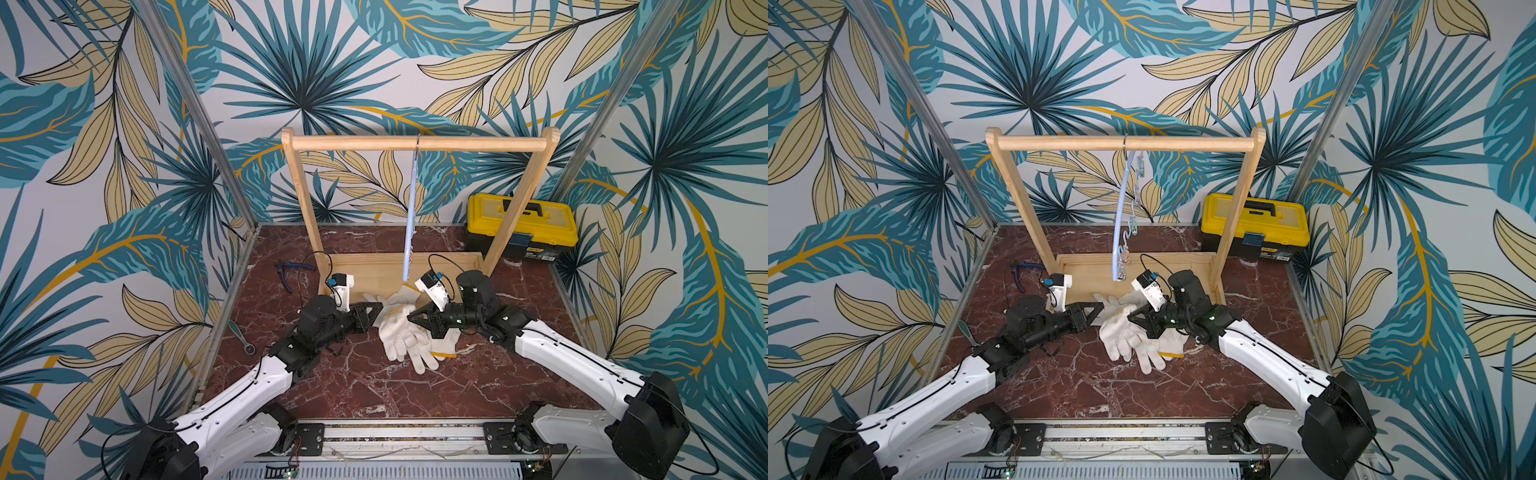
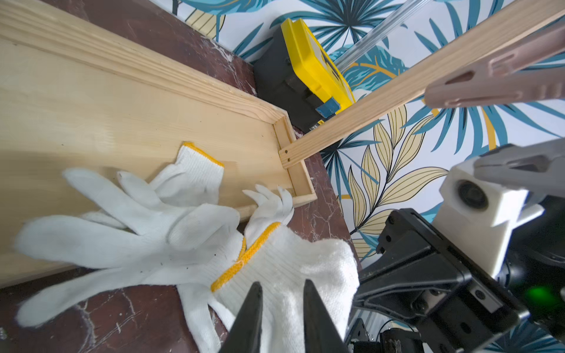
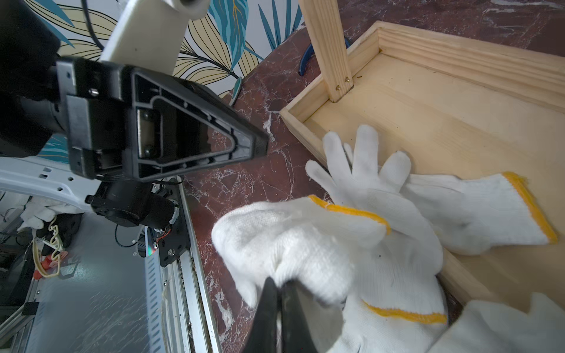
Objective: Clip the gloves onto a hanger to dry
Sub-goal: Pick up the glove from the center of the board.
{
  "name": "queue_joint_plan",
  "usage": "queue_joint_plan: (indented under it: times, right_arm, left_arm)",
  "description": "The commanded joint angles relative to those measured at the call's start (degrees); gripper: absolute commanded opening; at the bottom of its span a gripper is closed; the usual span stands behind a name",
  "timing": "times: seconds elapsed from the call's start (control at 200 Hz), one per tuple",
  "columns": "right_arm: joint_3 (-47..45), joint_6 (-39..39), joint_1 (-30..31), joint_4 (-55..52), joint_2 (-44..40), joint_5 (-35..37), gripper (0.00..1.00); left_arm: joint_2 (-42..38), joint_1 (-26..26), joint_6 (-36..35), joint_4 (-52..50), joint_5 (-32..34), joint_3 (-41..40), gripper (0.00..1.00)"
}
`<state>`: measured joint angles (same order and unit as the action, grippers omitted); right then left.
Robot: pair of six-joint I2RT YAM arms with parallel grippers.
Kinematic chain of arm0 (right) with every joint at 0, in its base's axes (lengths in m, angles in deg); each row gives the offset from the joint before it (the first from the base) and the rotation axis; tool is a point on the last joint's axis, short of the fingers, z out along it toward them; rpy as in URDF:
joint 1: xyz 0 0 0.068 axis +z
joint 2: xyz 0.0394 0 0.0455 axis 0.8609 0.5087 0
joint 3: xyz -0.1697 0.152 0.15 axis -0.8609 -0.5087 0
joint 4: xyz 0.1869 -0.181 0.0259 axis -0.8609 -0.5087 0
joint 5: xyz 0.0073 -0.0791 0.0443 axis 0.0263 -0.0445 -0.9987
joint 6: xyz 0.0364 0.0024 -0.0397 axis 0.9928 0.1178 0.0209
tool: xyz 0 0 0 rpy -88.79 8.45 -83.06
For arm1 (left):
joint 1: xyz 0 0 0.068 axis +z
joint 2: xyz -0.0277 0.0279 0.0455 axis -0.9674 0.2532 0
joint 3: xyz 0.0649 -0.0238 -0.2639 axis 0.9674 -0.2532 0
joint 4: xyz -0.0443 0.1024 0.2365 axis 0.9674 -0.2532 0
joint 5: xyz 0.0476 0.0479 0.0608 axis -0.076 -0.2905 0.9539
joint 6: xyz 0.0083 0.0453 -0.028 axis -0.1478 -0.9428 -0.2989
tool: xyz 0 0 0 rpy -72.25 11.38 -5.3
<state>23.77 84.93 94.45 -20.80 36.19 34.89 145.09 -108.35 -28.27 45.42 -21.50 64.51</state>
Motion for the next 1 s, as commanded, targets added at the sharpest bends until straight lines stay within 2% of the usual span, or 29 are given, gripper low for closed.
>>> queue_joint_plan:
  times: [0.0, 0.155, 0.32, 0.551, 0.696, 0.991]
  right_arm:
    - [-0.88, 0.80, 0.33, 2.33, -1.27, 1.38, 0.00]
    - [-1.12, -0.21, 0.37, 2.92, -3.94, 5.06, 0.00]
    - [-1.18, -0.46, 0.36, 5.28, -5.43, 6.40, 0.00]
    - [0.17, -0.22, 0.38, 7.21, -4.65, 3.27, 0.00]
    - [0.32, -0.23, 0.38, 6.48, -4.36, 1.34, 0.00]
    - [-1.97, 0.37, 0.39, 7.01, -5.60, 2.98, 0.00]
  left_arm:
    - [1.47, 0.32, 1.71, 0.11, 0.21, 0.18, 0.31]
    - [3.37, 0.67, 5.93, 0.09, -2.88, -0.46, 0.60]
    - [4.02, 0.67, 7.47, 0.05, -6.18, 1.41, 0.74]
    - [4.89, 0.72, 9.96, 0.13, -8.73, 4.61, 0.77]
    - [4.73, 0.80, 9.93, 0.11, -8.04, 5.19, 0.77]
    - [4.50, 1.37, 12.44, 1.69, -9.45, 5.23, 0.76]
